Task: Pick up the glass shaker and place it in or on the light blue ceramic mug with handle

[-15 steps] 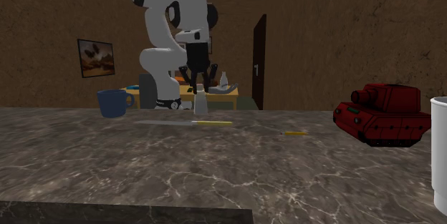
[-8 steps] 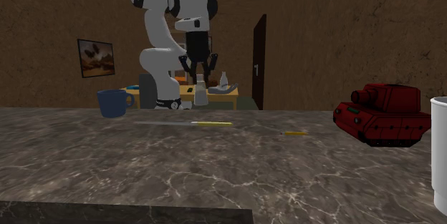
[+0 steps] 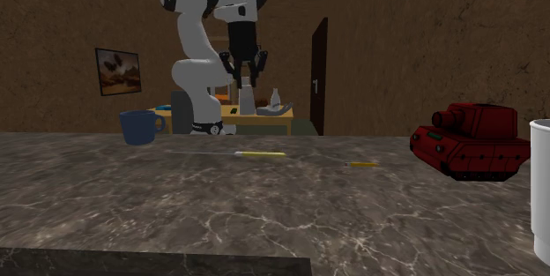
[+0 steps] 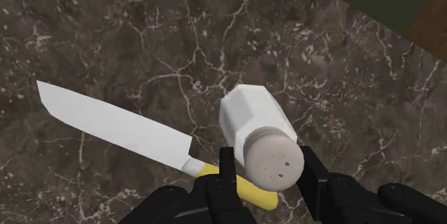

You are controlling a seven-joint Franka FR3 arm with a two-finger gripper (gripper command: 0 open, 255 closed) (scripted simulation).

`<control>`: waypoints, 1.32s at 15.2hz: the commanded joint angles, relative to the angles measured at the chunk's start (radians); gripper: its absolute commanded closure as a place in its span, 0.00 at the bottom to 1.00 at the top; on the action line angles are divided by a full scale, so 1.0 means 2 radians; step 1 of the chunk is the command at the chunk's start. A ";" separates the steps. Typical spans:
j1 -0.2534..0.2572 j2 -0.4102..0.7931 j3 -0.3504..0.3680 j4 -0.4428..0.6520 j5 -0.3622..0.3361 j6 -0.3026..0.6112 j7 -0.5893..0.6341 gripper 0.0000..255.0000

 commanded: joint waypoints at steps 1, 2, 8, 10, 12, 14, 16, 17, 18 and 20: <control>0.000 -0.006 0.001 0.009 0.000 -0.016 0.001 1.00; 0.000 -0.007 0.001 0.015 0.000 -0.023 0.002 1.00; 0.001 -0.012 0.003 0.053 0.000 -0.065 0.004 1.00; 0.001 -0.012 0.003 0.066 0.001 -0.078 0.005 1.00; 0.001 -0.012 0.004 0.079 0.001 -0.091 0.006 1.00; -0.004 -0.026 -0.003 0.076 -0.005 -0.103 -0.002 1.00; -0.014 -0.053 -0.017 0.065 -0.017 -0.118 -0.019 1.00; -0.019 -0.066 -0.025 0.060 -0.023 -0.126 -0.028 1.00; -0.024 -0.078 -0.032 0.055 -0.030 -0.134 -0.037 1.00; -0.036 -0.101 -0.048 0.049 -0.045 -0.151 -0.056 1.00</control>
